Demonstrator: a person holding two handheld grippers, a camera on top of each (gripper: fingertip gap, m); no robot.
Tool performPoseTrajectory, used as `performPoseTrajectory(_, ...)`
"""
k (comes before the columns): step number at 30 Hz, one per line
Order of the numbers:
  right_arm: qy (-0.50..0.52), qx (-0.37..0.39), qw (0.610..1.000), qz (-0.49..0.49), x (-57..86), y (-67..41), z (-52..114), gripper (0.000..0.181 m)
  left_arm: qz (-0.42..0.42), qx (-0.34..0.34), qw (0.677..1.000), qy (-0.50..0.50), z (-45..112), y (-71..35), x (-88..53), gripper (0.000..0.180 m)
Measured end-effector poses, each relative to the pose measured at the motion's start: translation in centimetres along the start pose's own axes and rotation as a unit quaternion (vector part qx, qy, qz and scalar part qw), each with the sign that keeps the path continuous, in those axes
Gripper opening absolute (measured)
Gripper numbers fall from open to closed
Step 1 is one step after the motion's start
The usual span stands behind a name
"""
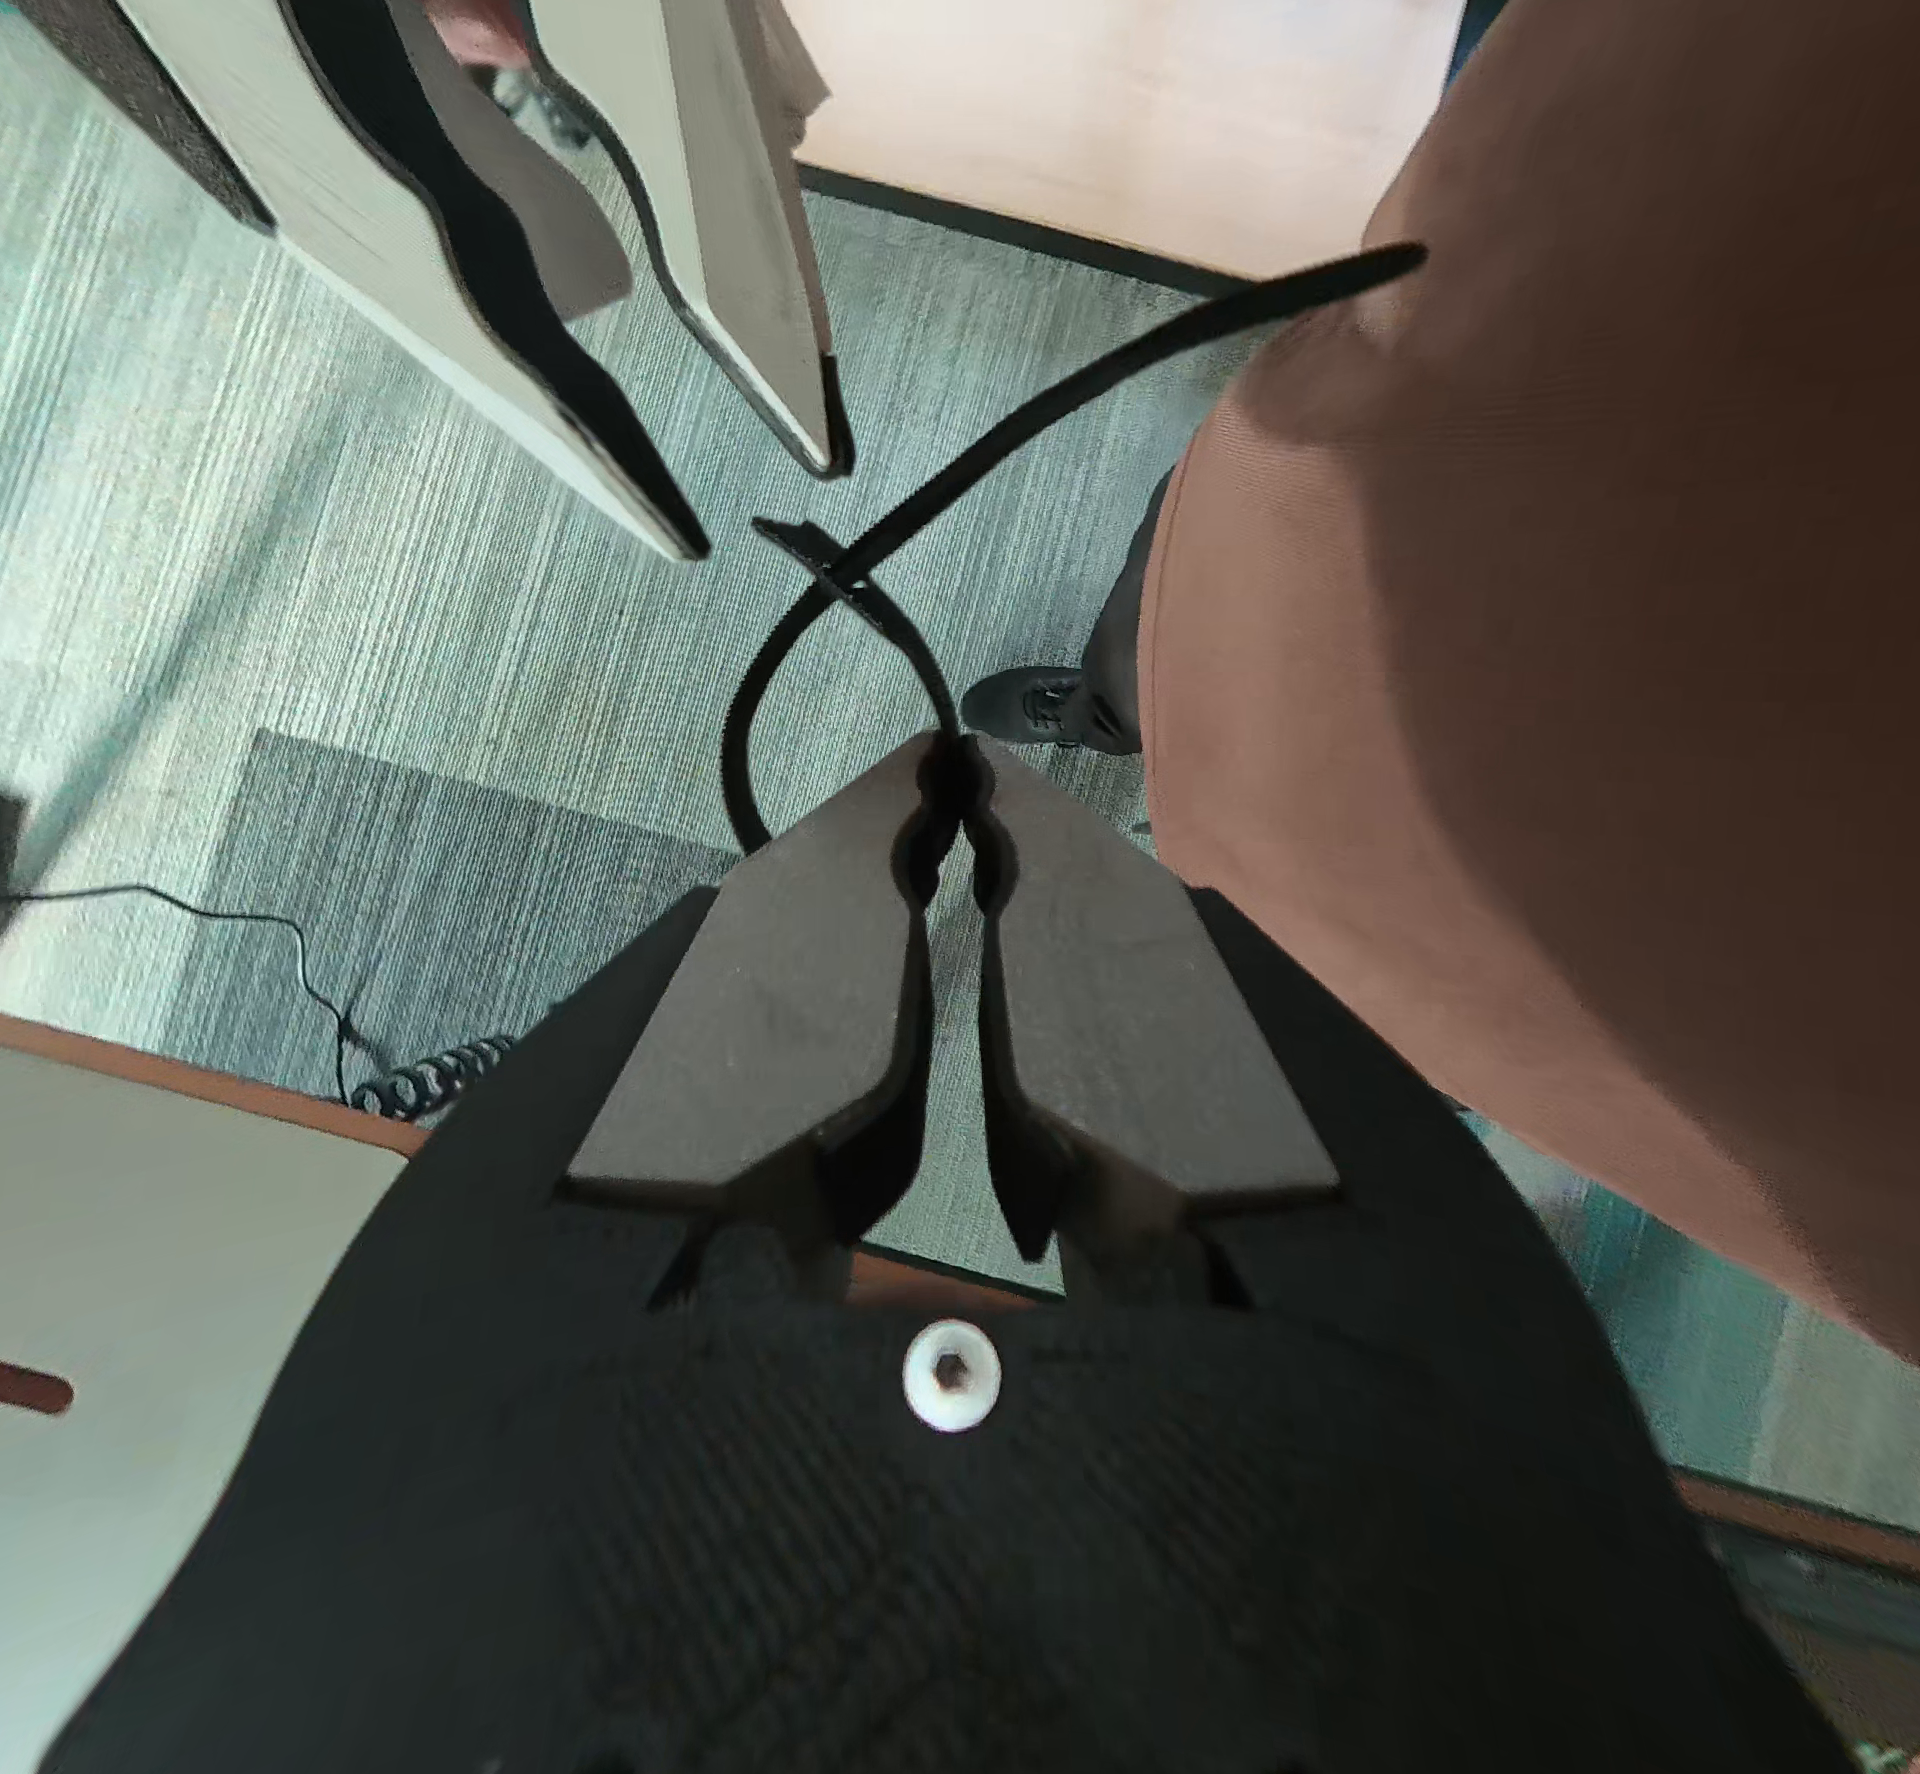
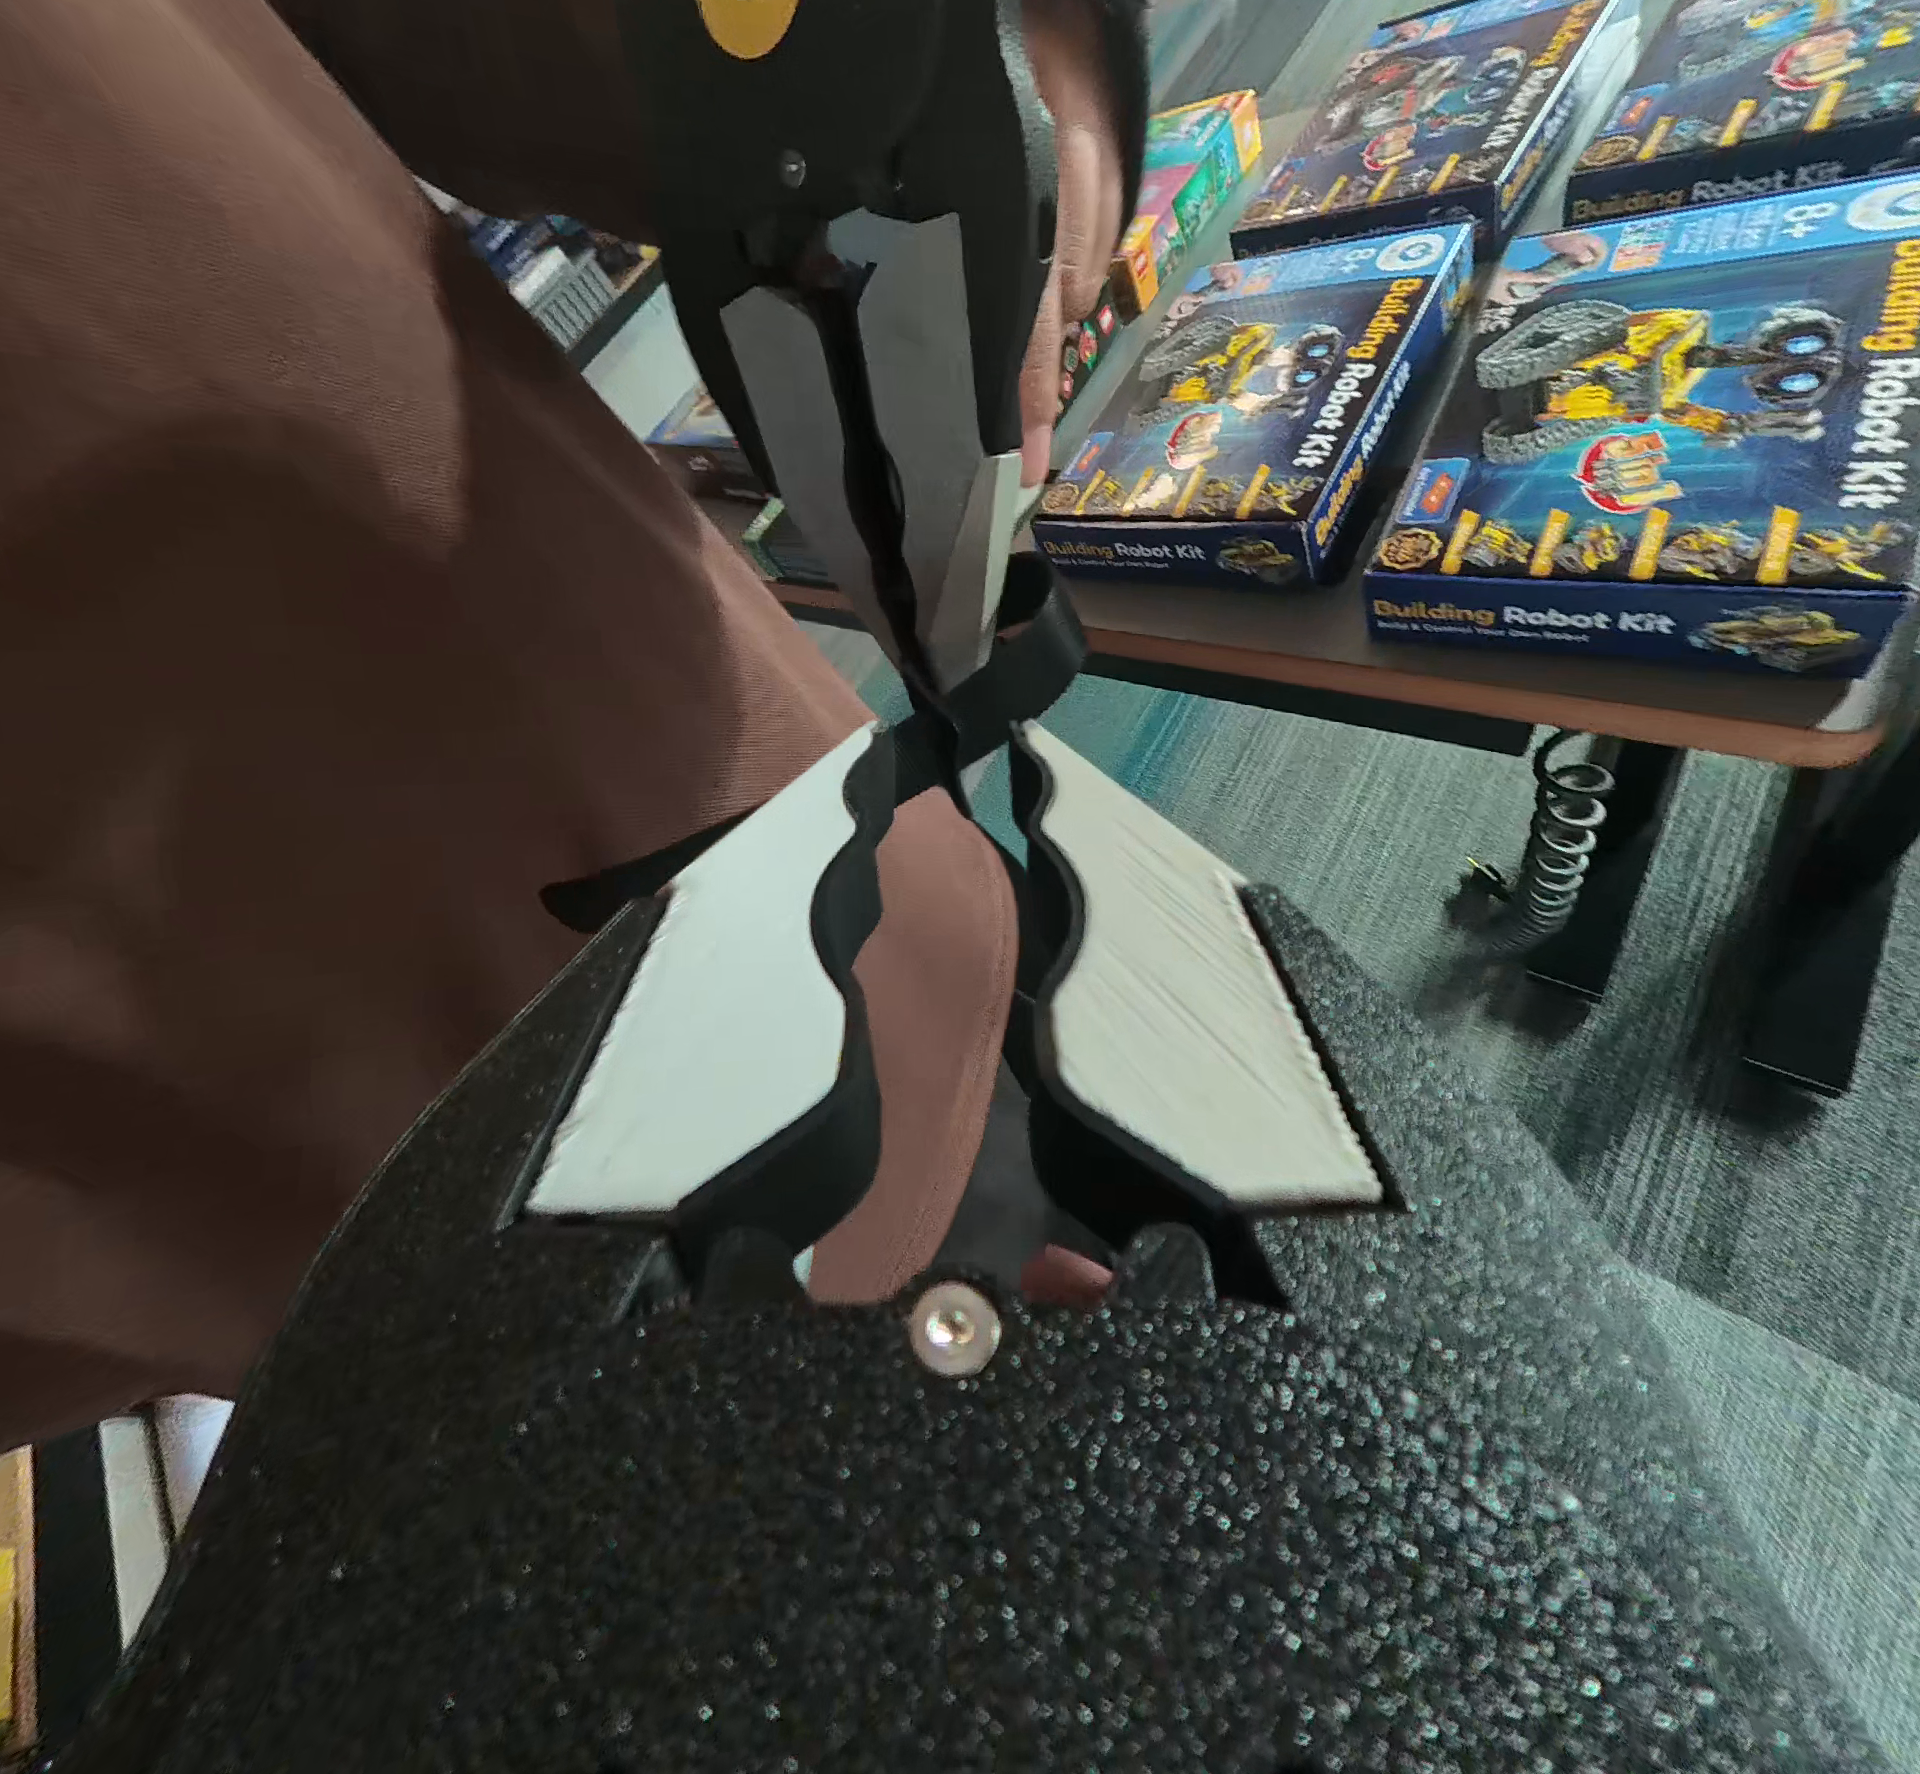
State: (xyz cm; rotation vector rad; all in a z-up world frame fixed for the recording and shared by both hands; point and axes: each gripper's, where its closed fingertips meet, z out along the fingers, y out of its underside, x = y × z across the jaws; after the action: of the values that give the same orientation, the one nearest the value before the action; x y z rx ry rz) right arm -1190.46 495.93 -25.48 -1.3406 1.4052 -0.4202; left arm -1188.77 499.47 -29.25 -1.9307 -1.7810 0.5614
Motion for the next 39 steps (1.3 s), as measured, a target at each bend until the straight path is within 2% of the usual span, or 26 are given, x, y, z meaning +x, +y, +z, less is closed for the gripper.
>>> performPoseTrajectory(5,-0.001,0.014,1.000,-0.002,-0.5,-1.3,3.1,0.001,0.041,0.012,0.999,0.022,-2.2,2.4,0.5,0.000)
performPoseTrajectory(10,0.003,0.005,1.000,0.009,-0.7,-2.2,6.8,0.006,0.071,0.015,0.996,0.051,-4.6,5.6,2.0,0.000)
performPoseTrajectory(15,0.010,0.007,1.000,0.003,-0.7,-3.1,9.0,0.000,0.096,0.016,0.993,0.070,-5.7,7.3,2.6,0.000)
performPoseTrajectory(19,0.012,0.007,1.000,-0.002,-0.6,-3.5,9.7,0.000,0.059,0.025,0.994,0.089,-6.2,7.7,2.3,0.009)
performPoseTrajectory(24,0.013,0.004,1.000,-0.003,-0.5,-3.6,9.9,0.000,0.009,0.091,0.990,0.110,-8.6,6.3,1.4,0.019)
performPoseTrajectory(28,0.007,0.007,1.000,-0.007,-0.6,-3.8,9.8,0.000,-0.029,0.143,0.982,0.117,-10.8,4.5,-0.1,0.019)
performPoseTrajectory(35,0.006,0.007,1.000,-0.011,-0.6,-3.7,9.4,0.000,-0.020,0.023,0.992,0.119,-7.2,5.9,-0.3,0.026)
performPoseTrajectory(39,0.004,0.010,1.000,-0.010,-0.7,-3.5,9.1,0.000,-0.006,0.024,0.993,0.116,-6.4,5.7,-0.1,0.002)
